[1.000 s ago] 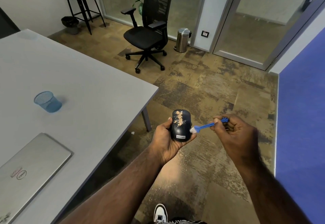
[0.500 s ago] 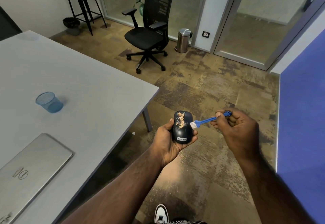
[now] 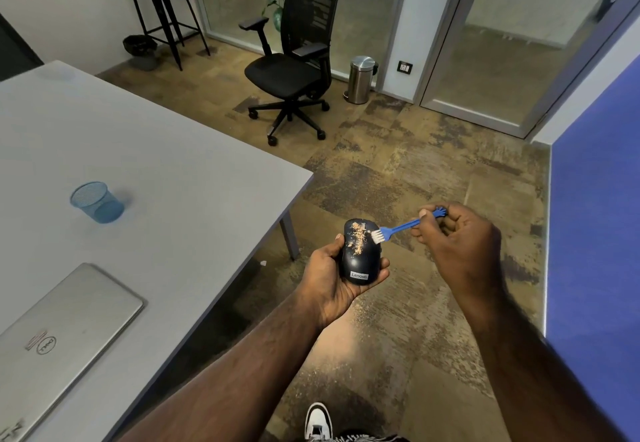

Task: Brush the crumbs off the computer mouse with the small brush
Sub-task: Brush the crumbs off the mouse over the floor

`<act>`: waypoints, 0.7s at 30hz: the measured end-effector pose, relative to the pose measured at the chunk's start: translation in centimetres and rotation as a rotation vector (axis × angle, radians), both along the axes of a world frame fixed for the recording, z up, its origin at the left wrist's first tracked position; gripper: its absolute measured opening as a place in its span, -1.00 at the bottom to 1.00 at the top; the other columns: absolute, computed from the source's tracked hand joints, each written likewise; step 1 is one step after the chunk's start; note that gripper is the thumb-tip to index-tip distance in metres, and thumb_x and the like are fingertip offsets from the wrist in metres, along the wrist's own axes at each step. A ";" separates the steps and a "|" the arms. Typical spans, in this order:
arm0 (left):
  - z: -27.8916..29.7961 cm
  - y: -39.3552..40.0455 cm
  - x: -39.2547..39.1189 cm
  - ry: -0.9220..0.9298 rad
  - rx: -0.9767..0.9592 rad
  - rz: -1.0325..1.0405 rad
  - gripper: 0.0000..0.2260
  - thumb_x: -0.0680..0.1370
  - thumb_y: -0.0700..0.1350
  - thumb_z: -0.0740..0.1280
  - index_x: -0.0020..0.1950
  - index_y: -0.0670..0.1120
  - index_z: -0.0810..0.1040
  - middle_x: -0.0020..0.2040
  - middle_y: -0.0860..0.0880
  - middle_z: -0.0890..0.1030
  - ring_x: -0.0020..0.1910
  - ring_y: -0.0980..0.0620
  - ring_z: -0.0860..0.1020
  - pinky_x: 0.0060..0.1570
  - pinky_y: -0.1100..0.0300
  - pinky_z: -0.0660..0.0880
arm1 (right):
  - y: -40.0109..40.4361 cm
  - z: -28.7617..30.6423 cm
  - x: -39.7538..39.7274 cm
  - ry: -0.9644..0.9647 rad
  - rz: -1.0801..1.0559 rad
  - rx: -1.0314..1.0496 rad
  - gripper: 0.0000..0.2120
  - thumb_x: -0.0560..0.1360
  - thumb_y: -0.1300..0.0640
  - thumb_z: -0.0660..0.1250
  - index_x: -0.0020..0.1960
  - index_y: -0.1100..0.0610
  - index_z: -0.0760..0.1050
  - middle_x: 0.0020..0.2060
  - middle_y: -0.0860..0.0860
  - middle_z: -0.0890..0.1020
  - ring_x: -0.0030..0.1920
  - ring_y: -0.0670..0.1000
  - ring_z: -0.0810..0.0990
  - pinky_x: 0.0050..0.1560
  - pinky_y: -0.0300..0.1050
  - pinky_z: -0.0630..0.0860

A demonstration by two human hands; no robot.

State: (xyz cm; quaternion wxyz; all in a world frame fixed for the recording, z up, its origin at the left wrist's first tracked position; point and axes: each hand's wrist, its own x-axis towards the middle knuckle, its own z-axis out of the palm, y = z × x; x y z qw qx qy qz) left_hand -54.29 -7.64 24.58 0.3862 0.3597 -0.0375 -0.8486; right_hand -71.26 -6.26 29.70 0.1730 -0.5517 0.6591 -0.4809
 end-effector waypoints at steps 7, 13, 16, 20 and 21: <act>0.3 0.1 0.2 0.012 0.005 -0.006 -0.50 0.64 0.07 0.03 0.32 -0.31 0.42 0.10 -0.30 0.56 -0.01 -0.26 0.57 0.00 -0.09 0.56 | -0.9 0.4 -0.8 -0.103 -0.036 0.010 -0.88 0.56 0.18 0.37 0.07 0.14 0.63 -0.25 0.00 0.71 -0.26 -0.06 0.74 -0.21 -0.02 0.70; 0.2 0.1 0.2 0.009 0.004 -0.012 -0.49 0.65 0.07 0.02 0.30 -0.32 0.44 0.08 -0.29 0.57 -0.01 -0.25 0.57 0.02 -0.08 0.55 | -1.1 0.1 -0.3 -0.135 -0.007 0.055 -0.92 0.56 0.19 0.37 0.03 0.11 0.63 -0.27 -0.03 0.70 -0.28 -0.13 0.73 -0.19 -0.08 0.69; 0.4 0.2 0.2 0.024 0.007 -0.019 -0.51 0.65 0.07 0.03 0.26 -0.31 0.46 0.08 -0.29 0.56 -0.02 -0.25 0.57 0.00 -0.08 0.56 | -1.4 0.5 -0.5 -0.175 -0.049 0.038 -0.91 0.57 0.19 0.36 0.04 0.11 0.62 -0.25 -0.01 0.71 -0.26 -0.12 0.73 -0.20 -0.14 0.68; 0.4 0.3 0.1 0.022 -0.005 -0.028 -0.49 0.65 0.07 0.02 0.29 -0.32 0.45 0.09 -0.28 0.56 -0.03 -0.25 0.57 -0.03 -0.06 0.57 | -1.4 0.6 0.0 -0.200 0.014 0.048 -0.91 0.56 0.23 0.37 -0.05 0.07 0.61 -0.28 0.02 0.70 -0.30 -0.11 0.73 -0.27 -0.27 0.64; 0.4 0.3 0.1 0.021 -0.007 -0.033 -0.49 0.64 0.07 0.03 0.30 -0.32 0.44 0.09 -0.28 0.56 -0.03 -0.25 0.57 -0.02 -0.06 0.57 | -1.5 0.4 0.1 -0.177 0.018 0.061 -0.94 0.56 0.22 0.37 -0.03 0.11 0.62 -0.28 0.01 0.70 -0.30 -0.12 0.73 -0.27 -0.27 0.64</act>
